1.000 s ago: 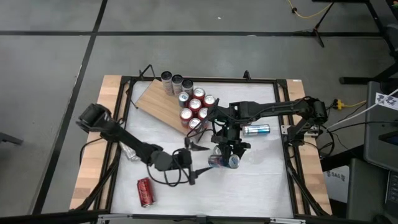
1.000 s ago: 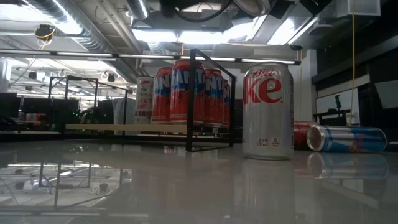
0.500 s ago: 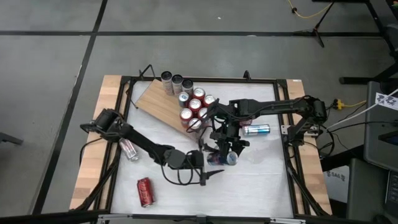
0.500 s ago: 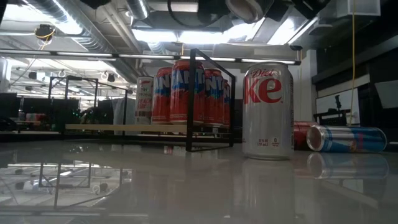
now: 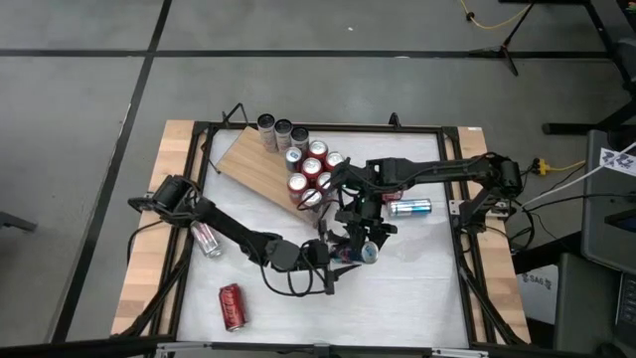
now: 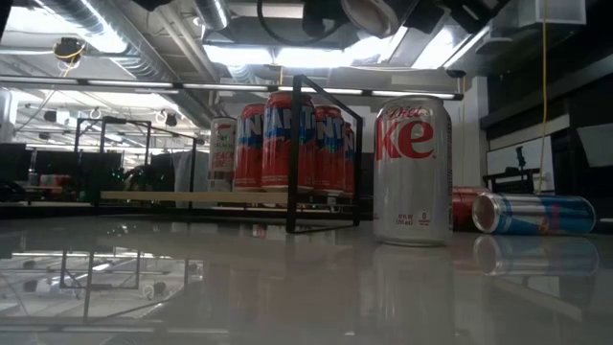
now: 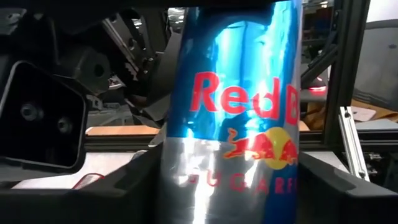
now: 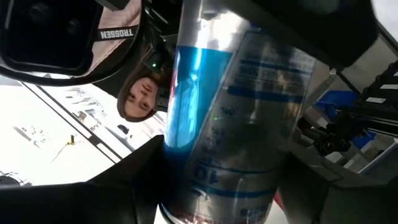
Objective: Pick and place cans onto a shelf
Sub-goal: Put the bottom blue and white soda can on the shelf aligned with the other blue and white soda cans
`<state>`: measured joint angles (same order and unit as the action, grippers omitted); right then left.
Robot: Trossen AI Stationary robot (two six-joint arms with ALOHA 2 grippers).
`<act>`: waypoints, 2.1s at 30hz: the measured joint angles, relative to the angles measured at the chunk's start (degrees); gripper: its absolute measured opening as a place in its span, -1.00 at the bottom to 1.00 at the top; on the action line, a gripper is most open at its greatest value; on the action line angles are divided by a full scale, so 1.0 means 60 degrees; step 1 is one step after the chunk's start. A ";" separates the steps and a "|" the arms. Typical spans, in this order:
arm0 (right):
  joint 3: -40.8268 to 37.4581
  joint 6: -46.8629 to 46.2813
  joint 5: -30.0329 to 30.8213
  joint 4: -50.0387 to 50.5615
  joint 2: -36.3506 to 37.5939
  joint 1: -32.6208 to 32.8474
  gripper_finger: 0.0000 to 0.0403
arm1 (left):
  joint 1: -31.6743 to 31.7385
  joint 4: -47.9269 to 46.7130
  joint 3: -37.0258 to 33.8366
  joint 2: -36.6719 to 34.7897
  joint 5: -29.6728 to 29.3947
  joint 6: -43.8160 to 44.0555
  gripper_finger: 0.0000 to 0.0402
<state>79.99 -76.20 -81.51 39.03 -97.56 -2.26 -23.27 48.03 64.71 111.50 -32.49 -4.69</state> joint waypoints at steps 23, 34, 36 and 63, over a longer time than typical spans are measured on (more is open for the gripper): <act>-0.0007 0.1277 0.1628 -0.0001 0.0000 0.0014 0.20 | -0.0448 -0.2259 -0.0003 -0.0549 -0.1232 0.0011 0.01; 0.0000 0.2349 0.3029 -0.0275 -0.0040 0.0011 0.20 | -0.0682 -0.4531 -0.0007 -0.1209 -0.1968 0.0146 0.01; 0.0000 0.2314 0.3247 -0.0321 -0.0037 0.0016 0.20 | -0.0671 -0.4649 -0.0007 -0.1220 -0.1991 0.0119 0.01; -0.0007 0.2356 0.3962 -0.0395 -0.0058 0.0014 0.20 | -0.0702 -0.5508 -0.0007 -0.1253 -0.2427 0.0221 0.01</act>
<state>79.94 -62.07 -57.74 36.65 -97.91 -2.17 -27.48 14.98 64.66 103.98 -47.05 -3.36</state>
